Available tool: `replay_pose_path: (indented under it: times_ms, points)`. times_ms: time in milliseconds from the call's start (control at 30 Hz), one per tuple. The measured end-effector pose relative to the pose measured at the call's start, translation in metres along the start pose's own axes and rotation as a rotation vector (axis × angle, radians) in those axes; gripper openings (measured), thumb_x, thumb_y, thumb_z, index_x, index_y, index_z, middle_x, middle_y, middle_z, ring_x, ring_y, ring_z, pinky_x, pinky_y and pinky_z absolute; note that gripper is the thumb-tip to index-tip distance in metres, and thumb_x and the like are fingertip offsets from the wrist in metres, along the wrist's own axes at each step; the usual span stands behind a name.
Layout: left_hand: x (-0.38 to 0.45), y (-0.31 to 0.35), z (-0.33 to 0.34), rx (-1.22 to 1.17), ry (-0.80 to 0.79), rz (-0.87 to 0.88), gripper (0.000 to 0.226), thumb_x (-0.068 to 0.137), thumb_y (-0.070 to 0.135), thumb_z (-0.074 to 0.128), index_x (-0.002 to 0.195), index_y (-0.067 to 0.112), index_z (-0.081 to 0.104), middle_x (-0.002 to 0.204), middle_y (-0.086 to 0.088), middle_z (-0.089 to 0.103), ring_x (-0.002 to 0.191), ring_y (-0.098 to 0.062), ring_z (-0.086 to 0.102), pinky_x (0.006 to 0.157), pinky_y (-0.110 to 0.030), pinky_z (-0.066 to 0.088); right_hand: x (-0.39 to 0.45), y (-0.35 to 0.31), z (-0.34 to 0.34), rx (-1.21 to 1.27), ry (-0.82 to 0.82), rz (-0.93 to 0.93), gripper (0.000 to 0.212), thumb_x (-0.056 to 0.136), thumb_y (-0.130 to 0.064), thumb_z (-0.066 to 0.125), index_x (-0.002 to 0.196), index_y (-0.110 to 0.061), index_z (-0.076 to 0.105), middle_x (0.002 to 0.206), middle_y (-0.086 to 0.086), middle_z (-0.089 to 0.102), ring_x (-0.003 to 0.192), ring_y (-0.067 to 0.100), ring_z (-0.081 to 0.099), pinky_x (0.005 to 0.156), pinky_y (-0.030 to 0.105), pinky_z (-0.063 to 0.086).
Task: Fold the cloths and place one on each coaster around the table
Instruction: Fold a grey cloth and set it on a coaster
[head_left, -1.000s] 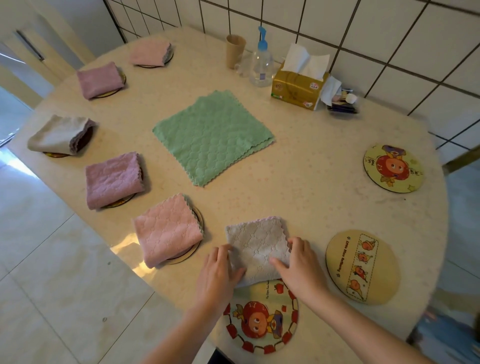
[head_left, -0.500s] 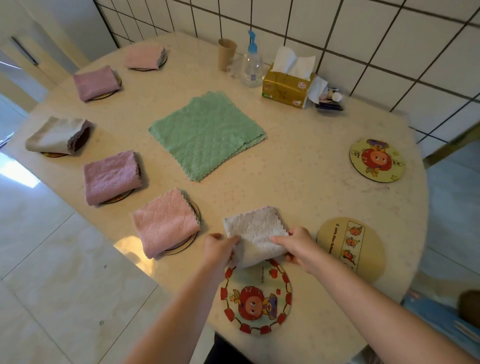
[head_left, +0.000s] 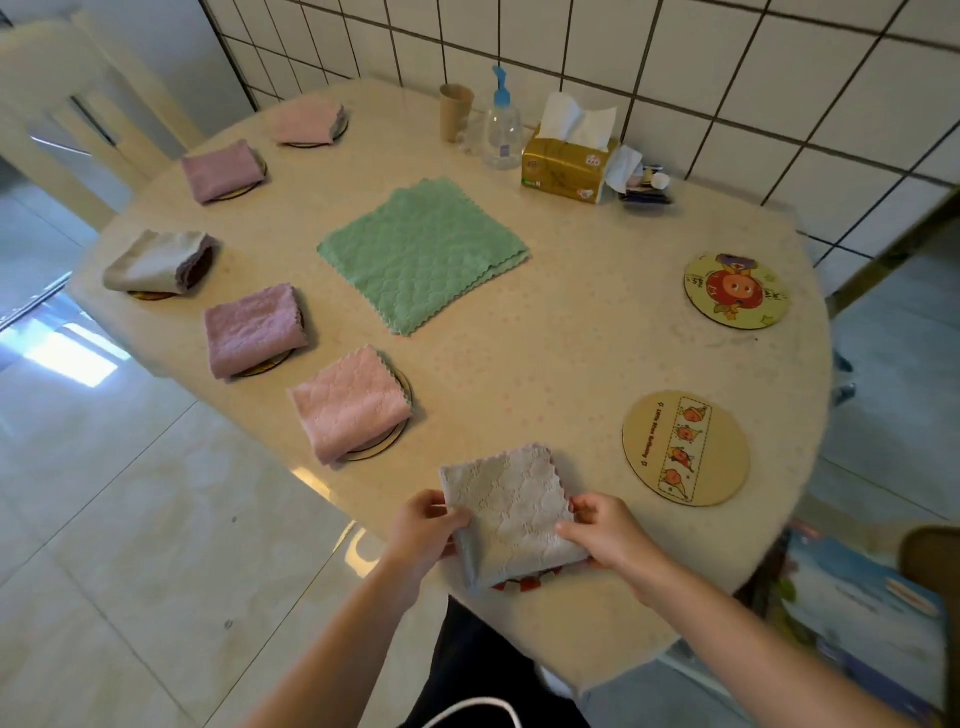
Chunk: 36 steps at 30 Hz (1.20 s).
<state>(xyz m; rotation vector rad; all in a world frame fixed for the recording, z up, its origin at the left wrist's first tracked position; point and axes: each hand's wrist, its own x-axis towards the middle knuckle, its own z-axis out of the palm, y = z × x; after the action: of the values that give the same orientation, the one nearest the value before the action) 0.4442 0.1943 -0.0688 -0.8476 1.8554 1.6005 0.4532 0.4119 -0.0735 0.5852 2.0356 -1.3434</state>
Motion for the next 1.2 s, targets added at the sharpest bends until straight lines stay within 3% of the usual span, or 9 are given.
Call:
replay_pose_path:
  times_ms: [233, 467, 600, 700, 833, 967, 1067, 1133, 1200]
  points:
    - [0.003, -0.012, 0.004, 0.117, 0.058, 0.006, 0.013, 0.089, 0.018, 0.064, 0.102, 0.015, 0.06, 0.099, -0.005, 0.066, 0.091, -0.018, 0.064, 0.066, -0.024, 0.055, 0.005, 0.021, 0.013, -0.048, 0.08, -0.011, 0.026, 0.084, -0.018, 0.065, 0.109, -0.016, 0.058, 0.103, -0.001, 0.065, 0.094, 0.016, 0.062, 0.087, 0.037, 0.053]
    - [0.014, -0.018, -0.002, 0.25, 0.134, 0.062, 0.01, 0.088, 0.019, 0.065, 0.095, 0.013, 0.061, 0.093, -0.009, 0.069, 0.078, -0.021, 0.067, 0.073, -0.032, 0.057, 0.009, 0.019, 0.013, -0.327, 0.183, -0.067, 0.018, 0.086, -0.023, 0.063, 0.101, -0.018, 0.053, 0.095, -0.003, 0.061, 0.08, 0.01, 0.057, 0.062, 0.021, 0.047]
    - [0.015, -0.009, -0.007, 0.375, 0.156, 0.154, 0.012, 0.086, 0.017, 0.065, 0.096, 0.017, 0.059, 0.089, -0.004, 0.066, 0.07, -0.019, 0.064, 0.06, -0.028, 0.052, 0.012, 0.009, 0.003, -0.519, 0.277, -0.115, 0.025, 0.088, -0.027, 0.059, 0.11, -0.018, 0.05, 0.109, -0.003, 0.055, 0.089, 0.011, 0.056, 0.076, 0.027, 0.052]
    - [0.022, 0.007, -0.013, 0.478, 0.153, 0.231, 0.014, 0.086, 0.018, 0.06, 0.099, 0.023, 0.057, 0.091, 0.002, 0.064, 0.075, -0.022, 0.065, 0.062, -0.032, 0.051, 0.02, -0.011, -0.006, -0.593, 0.345, -0.219, 0.03, 0.091, -0.025, 0.054, 0.119, -0.017, 0.048, 0.12, -0.002, 0.051, 0.101, 0.013, 0.054, 0.078, 0.025, 0.048]
    - [0.035, 0.036, -0.024, 0.527, 0.128, 0.341, 0.016, 0.088, 0.013, 0.056, 0.101, 0.021, 0.056, 0.091, 0.002, 0.06, 0.077, -0.026, 0.063, 0.065, -0.033, 0.049, 0.04, -0.045, -0.009, -0.616, 0.311, -0.343, 0.029, 0.094, -0.021, 0.05, 0.122, -0.016, 0.048, 0.123, -0.001, 0.05, 0.107, 0.014, 0.051, 0.087, 0.028, 0.047]
    - [0.057, 0.071, -0.042, 0.621, 0.173, 0.485, 0.015, 0.087, 0.01, 0.057, 0.098, 0.019, 0.06, 0.089, 0.003, 0.059, 0.079, -0.016, 0.056, 0.063, -0.019, 0.045, 0.066, -0.081, 0.0, -0.609, 0.272, -0.444, 0.025, 0.094, -0.019, 0.048, 0.118, -0.016, 0.051, 0.118, -0.001, 0.052, 0.105, 0.013, 0.052, 0.088, 0.03, 0.048]
    - [0.076, 0.102, -0.065, 0.894, 0.372, 0.588, 0.004, 0.084, 0.033, 0.055, 0.081, 0.036, 0.056, 0.079, 0.013, 0.052, 0.069, -0.005, 0.048, 0.061, -0.021, 0.043, 0.091, -0.112, 0.01, -0.604, 0.25, -0.503, 0.02, 0.093, -0.02, 0.05, 0.112, -0.016, 0.055, 0.114, -0.001, 0.053, 0.103, 0.015, 0.052, 0.088, 0.031, 0.047]
    - [0.101, 0.117, -0.084, 1.029, 0.465, 0.607, 0.004, 0.074, 0.048, 0.047, 0.072, 0.045, 0.046, 0.077, 0.015, 0.051, 0.071, -0.008, 0.051, 0.063, -0.028, 0.046, 0.108, -0.135, 0.021, -0.6, 0.238, -0.539, 0.016, 0.092, -0.018, 0.05, 0.107, -0.016, 0.056, 0.111, -0.001, 0.053, 0.101, 0.016, 0.052, 0.087, 0.031, 0.046]
    - [0.13, 0.133, -0.102, 0.993, 0.273, 0.599, 0.011, 0.079, 0.037, 0.048, 0.081, 0.046, 0.051, 0.089, 0.014, 0.057, 0.085, -0.016, 0.06, 0.071, -0.035, 0.051, 0.128, -0.161, 0.035, -0.597, 0.24, -0.573, 0.013, 0.092, -0.018, 0.051, 0.103, -0.016, 0.058, 0.11, -0.001, 0.053, 0.1, 0.016, 0.052, 0.086, 0.031, 0.046]
